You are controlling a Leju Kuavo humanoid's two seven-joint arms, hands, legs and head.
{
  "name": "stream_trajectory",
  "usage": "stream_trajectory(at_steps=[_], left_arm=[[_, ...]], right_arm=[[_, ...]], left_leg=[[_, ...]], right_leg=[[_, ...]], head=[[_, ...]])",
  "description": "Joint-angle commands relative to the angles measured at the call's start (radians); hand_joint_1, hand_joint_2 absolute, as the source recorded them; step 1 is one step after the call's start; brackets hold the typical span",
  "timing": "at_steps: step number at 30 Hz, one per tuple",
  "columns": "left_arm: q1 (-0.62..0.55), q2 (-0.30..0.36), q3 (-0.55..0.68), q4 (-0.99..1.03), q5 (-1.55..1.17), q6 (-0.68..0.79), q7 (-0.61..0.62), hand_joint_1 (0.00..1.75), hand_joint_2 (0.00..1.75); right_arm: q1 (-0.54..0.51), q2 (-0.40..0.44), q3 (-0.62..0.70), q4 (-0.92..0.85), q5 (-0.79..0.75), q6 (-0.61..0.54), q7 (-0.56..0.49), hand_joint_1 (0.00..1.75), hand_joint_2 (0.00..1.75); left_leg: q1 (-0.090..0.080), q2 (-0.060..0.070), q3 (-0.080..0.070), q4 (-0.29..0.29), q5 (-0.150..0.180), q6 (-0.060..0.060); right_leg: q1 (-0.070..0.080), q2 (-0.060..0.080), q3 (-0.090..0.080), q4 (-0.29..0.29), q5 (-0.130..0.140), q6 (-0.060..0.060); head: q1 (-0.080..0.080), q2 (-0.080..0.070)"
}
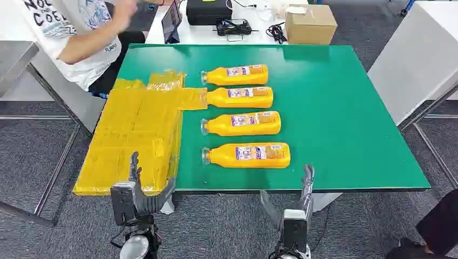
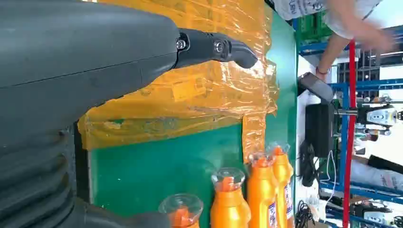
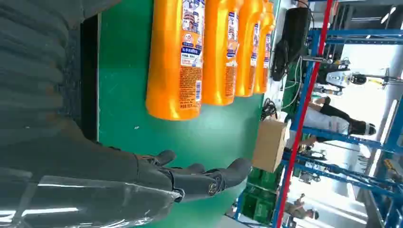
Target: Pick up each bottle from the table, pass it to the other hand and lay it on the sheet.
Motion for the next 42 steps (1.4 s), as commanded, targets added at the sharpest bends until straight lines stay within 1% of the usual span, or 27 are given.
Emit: stream_trajectory(at_steps=[1, 2, 3, 5, 6, 7, 9, 10, 11, 12, 14, 16, 17, 18, 20, 21, 22, 25, 27, 29, 32, 33, 35, 37, 39, 41, 42], left_arm=[[0.011, 0.014, 0.001, 0.016, 0.018, 0.007, -0.004, 0.00, 1.75], [0.013, 0.015, 0.001, 0.013, 0.019, 0.009, -0.005, 0.00, 1.75], [0.015, 0.017, 0.001, 0.007, 0.020, 0.011, -0.006, 0.00, 1.75], [0.019, 0.019, 0.000, 0.001, 0.020, 0.012, -0.006, 0.00, 1.75], [0.023, 0.021, 0.000, -0.005, 0.020, 0.013, -0.006, 0.00, 1.75], [0.026, 0.021, 0.000, -0.007, 0.019, 0.014, -0.006, 0.00, 1.75], [0.029, 0.022, -0.001, -0.011, 0.019, 0.016, -0.006, 0.00, 1.75], [0.030, 0.022, -0.001, -0.013, 0.019, 0.017, -0.006, 0.00, 1.75], [0.030, 0.022, -0.001, -0.013, 0.019, 0.017, -0.006, 0.00, 1.75], [0.029, 0.021, -0.002, -0.015, 0.019, 0.017, -0.006, 0.00, 1.75], [0.025, 0.021, -0.004, -0.018, 0.019, 0.018, -0.006, 0.00, 1.75], [0.019, 0.022, -0.004, -0.017, 0.018, 0.019, -0.006, 0.00, 1.75], [0.014, 0.025, -0.005, -0.015, 0.015, 0.012, -0.005, 0.00, 1.75], [0.002, 0.027, -0.001, -0.010, 0.015, 0.003, -0.003, 0.00, 1.75], [-0.017, 0.025, 0.009, -0.001, 0.015, -0.021, -0.005, 0.00, 1.75], [-0.031, 0.023, 0.012, 0.009, 0.012, -0.034, -0.007, 0.00, 1.75], [-0.037, 0.022, 0.012, 0.011, 0.010, -0.039, -0.007, 0.00, 1.75], [-0.064, 0.022, 0.005, 0.022, 0.007, -0.051, -0.010, 0.00, 1.75], [-0.064, 0.023, 0.004, 0.022, 0.006, -0.052, -0.010, 0.00, 1.75], [-0.068, 0.026, 0.004, 0.032, 0.001, -0.056, -0.017, 0.00, 1.75], [-0.086, 0.022, 0.013, 0.053, 0.000, -0.063, -0.029, 0.00, 1.75], [-0.090, 0.021, 0.015, 0.060, 0.000, -0.066, -0.030, 0.00, 1.75], [-0.095, 0.020, 0.021, 0.070, 0.000, -0.071, -0.034, 0.00, 1.75], [-0.097, 0.020, 0.025, 0.077, -0.001, -0.075, -0.037, 0.00, 1.75], [-0.097, 0.021, 0.026, 0.077, -0.001, -0.075, -0.037, 0.00, 1.75], [-0.097, 0.021, 0.026, 0.077, -0.001, -0.075, -0.037, 0.00, 1.75], [-0.097, 0.020, 0.026, 0.077, -0.001, -0.075, -0.037, 0.00, 1.75]], right_arm=[[-0.036, -0.003, -0.003, 0.051, 0.006, 0.006, -0.004, 0.00, 1.75], [-0.038, -0.003, -0.001, 0.052, 0.006, 0.006, -0.004, 0.00, 1.75], [-0.042, -0.003, 0.002, 0.054, 0.008, 0.006, -0.004, 0.00, 1.75], [-0.044, -0.004, 0.005, 0.055, 0.008, 0.006, -0.004, 0.00, 1.75], [-0.044, -0.004, 0.006, 0.056, 0.007, 0.007, -0.003, 0.00, 1.75], [-0.043, -0.003, 0.006, 0.056, 0.006, 0.007, -0.002, 0.00, 1.75], [-0.045, -0.003, 0.006, 0.062, 0.000, 0.013, -0.003, 0.00, 1.75], [-0.047, -0.002, 0.006, 0.065, -0.001, 0.013, -0.004, 0.00, 1.75], [-0.047, -0.002, 0.006, 0.065, -0.001, 0.013, -0.004, 0.00, 1.75], [-0.050, -0.001, 0.006, 0.068, 0.000, 0.013, -0.004, 0.00, 1.75], [-0.055, -0.004, 0.004, 0.067, 0.012, 0.009, -0.004, 0.00, 1.75], [-0.070, -0.025, 0.021, 0.081, 0.068, 0.020, 0.039, 0.00, 1.75], [-0.080, -0.038, 0.031, 0.086, 0.114, 0.023, 0.067, 0.00, 1.75], [-0.092, -0.046, 0.032, 0.090, 0.170, 0.015, 0.087, 0.00, 1.75], [-0.109, -0.046, 0.019, 0.070, 0.250, 0.029, 0.126, 0.00, 1.75], [-0.125, -0.053, 0.007, 0.060, 0.308, 0.030, 0.154, 0.00, 1.75], [-0.137, -0.059, -0.001, 0.051, 0.319, 0.039, 0.167, 0.00, 1.75], [-0.201, -0.093, -0.040, 0.043, 0.339, 0.080, 0.206, 0.00, 1.75], [-0.212, -0.099, -0.050, 0.045, 0.339, 0.092, 0.215, 0.00, 1.75], [-0.249, -0.125, -0.060, 0.075, 0.367, 0.140, 0.257, 0.00, 1.75], [-0.386, -0.188, -0.063, 0.184, 0.407, 0.244, 0.346, 0.00, 1.75], [-0.423, -0.201, -0.061, 0.211, 0.414, 0.266, 0.361, 0.00, 1.75], [-0.509, -0.228, -0.041, 0.289, 0.434, 0.342, 0.415, 0.00, 1.75], [-0.571, -0.244, -0.021, 0.354, 0.437, 0.405, 0.453, 0.00, 1.75], [-0.578, -0.245, -0.023, 0.356, 0.436, 0.407, 0.454, 0.00, 1.75], [-0.571, -0.243, -0.020, 0.360, 0.440, 0.403, 0.452, 0.00, 1.75], [-0.569, -0.242, -0.018, 0.361, 0.440, 0.403, 0.452, 0.00, 1.75]], left_leg=[[0.000, 0.002, 0.003, -0.001, -0.001, -0.001], [0.001, 0.002, 0.004, -0.001, -0.002, -0.002], [0.001, 0.002, 0.003, -0.001, -0.001, -0.001], [0.002, 0.004, 0.007, -0.001, -0.003, -0.003], [0.001, 0.002, 0.003, -0.001, -0.001, -0.001], [0.001, 0.003, 0.005, -0.001, -0.002, -0.002], [0.000, 0.002, 0.002, -0.001, -0.001, -0.001], [0.002, 0.004, 0.008, -0.001, -0.003, -0.003], [0.001, 0.002, 0.003, -0.001, -0.001, -0.001], [0.002, 0.002, 0.006, -0.001, -0.002, -0.002], [0.001, 0.002, 0.003, -0.001, -0.001, -0.001], [0.001, 0.002, 0.003, -0.001, -0.001, -0.001], [0.001, 0.002, 0.005, -0.001, -0.002, -0.002], [0.001, 0.002, 0.003, -0.001, -0.001, -0.001], [0.002, 0.003, 0.006, -0.001, -0.002, -0.002], [0.001, 0.002, 0.004, -0.001, -0.001, -0.002], [0.001, 0.001, 0.002, -0.001, 0.000, -0.001], [0.001, 0.001, 0.003, 0.000, -0.001, -0.002], [0.000, 0.001, 0.002, -0.001, 0.000, -0.001], [0.000, 0.001, 0.002, -0.001, 0.000, -0.001], [0.001, 0.002, 0.005, -0.002, 0.000, -0.001], [0.000, 0.002, 0.003, -0.001, 0.000, -0.001], [0.001, 0.003, 0.006, -0.001, -0.001, -0.002], [0.000, 0.004, 0.003, -0.001, 0.000, -0.001], [0.000, 0.005, 0.004, -0.001, 0.000, -0.001], [0.000, 0.001, 0.003, -0.001, 0.001, -0.001], [0.000, 0.001, 0.005, -0.001, 0.000, -0.001]], right_leg=[[0.000, 0.001, 0.002, -0.001, 0.000, -0.001], [0.001, 0.002, 0.004, -0.002, -0.001, -0.003], [0.001, 0.002, 0.003, -0.001, 0.000, -0.002], [0.002, 0.003, 0.006, -0.002, -0.001, -0.004], [0.001, 0.002, 0.003, -0.001, 0.000, -0.002], [0.002, 0.003, 0.004, -0.001, -0.001, -0.003], [0.001, 0.001, 0.002, -0.001, 0.000, -0.001], [0.002, 0.003, 0.007, -0.002, -0.002, -0.004], [0.001, 0.002, 0.003, -0.001, 0.000, -0.002], [0.002, 0.002, 0.005, -0.002, -0.001, -0.003], [0.001, 0.002, 0.002, -0.001, 0.000, -0.002], [0.001, 0.002, 0.003, -0.001, 0.000, -0.002], [0.002, 0.002, 0.004, -0.002, -0.001, -0.003], [0.001, 0.002, 0.003, -0.001, 0.000, -0.002], [0.002, 0.003, 0.006, -0.002, 0.000, -0.003], [0.002, 0.002, 0.004, -0.002, 0.000, -0.003], [0.001, 0.001, 0.002, -0.001, 0.000, -0.002], [0.002, 0.001, 0.004, -0.001, 0.000, -0.003], [0.000, 0.001, 0.002, -0.001, 0.001, -0.001], [0.001, 0.001, 0.002, -0.001, 0.001, -0.001], [0.001, 0.002, 0.005, -0.003, 0.001, -0.002], [0.000, 0.002, 0.002, -0.001, 0.001, -0.001], [0.002, 0.003, 0.006, -0.002, 0.001, -0.003], [0.000, 0.004, 0.003, -0.002, 0.002, -0.001], [0.000, 0.005, 0.003, -0.001, 0.002, -0.002], [0.000, 0.001, 0.003, -0.001, 0.001, -0.001], [0.001, 0.001, 0.005, -0.001, 0.001, -0.002]], head=[[0.000, 0.000], [0.000, 0.000], [0.000, 0.000], [0.000, 0.000], [0.000, 0.000], [0.000, 0.000], [0.000, 0.000], [0.000, 0.000], [0.000, 0.000], [0.000, 0.000], [0.000, 0.000], [0.000, 0.000], [0.000, 0.000], [0.000, 0.000], [0.000, 0.000], [0.000, 0.000], [0.000, 0.000], [0.000, 0.000], [0.000, 0.000], [0.000, 0.000], [0.000, 0.000], [0.000, 0.000], [0.000, 0.000], [0.000, 0.000], [0.000, 0.000], [0.000, 0.000], [0.000, 0.000]])
